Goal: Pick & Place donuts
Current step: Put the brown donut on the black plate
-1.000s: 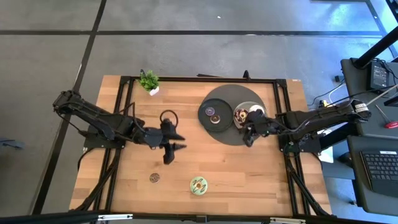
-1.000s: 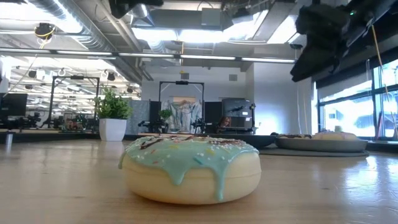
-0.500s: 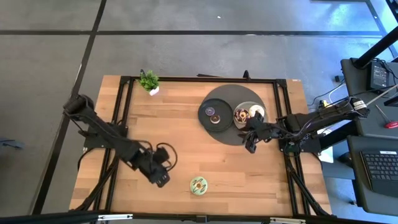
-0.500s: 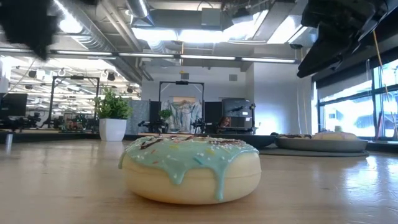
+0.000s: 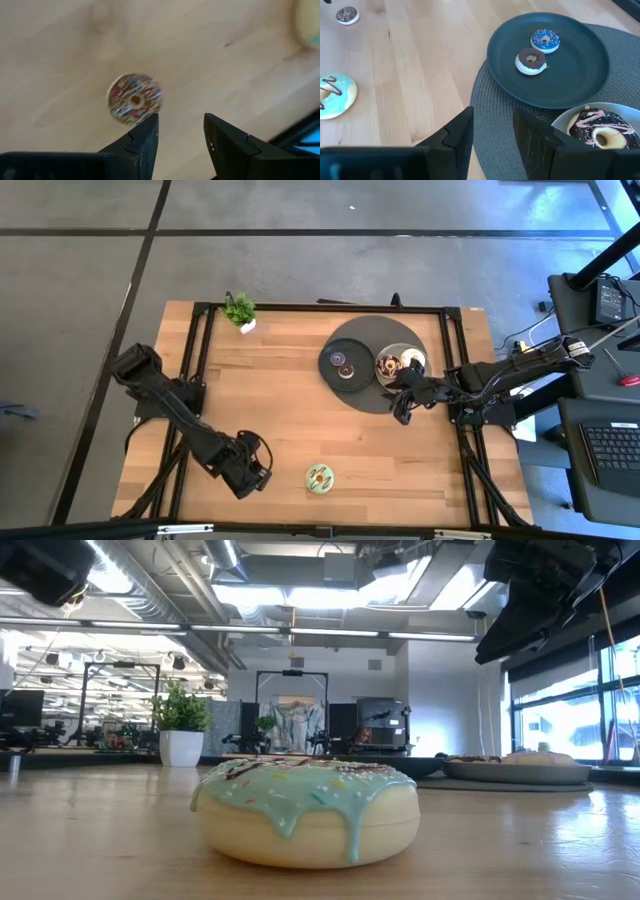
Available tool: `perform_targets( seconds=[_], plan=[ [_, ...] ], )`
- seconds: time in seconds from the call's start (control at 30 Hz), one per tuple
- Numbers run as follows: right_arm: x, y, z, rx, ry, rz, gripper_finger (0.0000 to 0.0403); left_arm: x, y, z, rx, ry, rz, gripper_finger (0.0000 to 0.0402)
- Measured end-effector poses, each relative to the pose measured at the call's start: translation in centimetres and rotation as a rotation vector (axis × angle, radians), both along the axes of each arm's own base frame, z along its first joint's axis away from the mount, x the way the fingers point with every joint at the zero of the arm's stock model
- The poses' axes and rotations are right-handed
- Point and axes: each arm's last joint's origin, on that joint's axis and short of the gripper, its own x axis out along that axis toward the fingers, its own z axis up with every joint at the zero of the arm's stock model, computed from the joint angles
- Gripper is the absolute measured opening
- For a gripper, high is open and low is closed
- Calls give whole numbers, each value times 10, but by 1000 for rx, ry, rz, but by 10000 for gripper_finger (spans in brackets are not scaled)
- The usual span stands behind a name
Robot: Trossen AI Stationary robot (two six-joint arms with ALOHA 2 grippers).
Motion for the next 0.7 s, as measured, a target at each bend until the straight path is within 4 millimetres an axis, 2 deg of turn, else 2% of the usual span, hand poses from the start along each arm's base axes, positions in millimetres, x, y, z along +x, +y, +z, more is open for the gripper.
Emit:
perform_targets(
  seconds=[0.2, 0.5, 0.7],
  plan=[
    [0, 0, 0, -8, 2, 7, 140, -4, 1, -19, 30, 161, 129, 148],
    [0, 0, 0, -30, 8, 23, 140, 1, 3, -34, 74, 201, 183, 135],
    [0, 0, 0, -42, 8, 29, 140, 4, 6, -36, 83, 211, 180, 100]
  ],
)
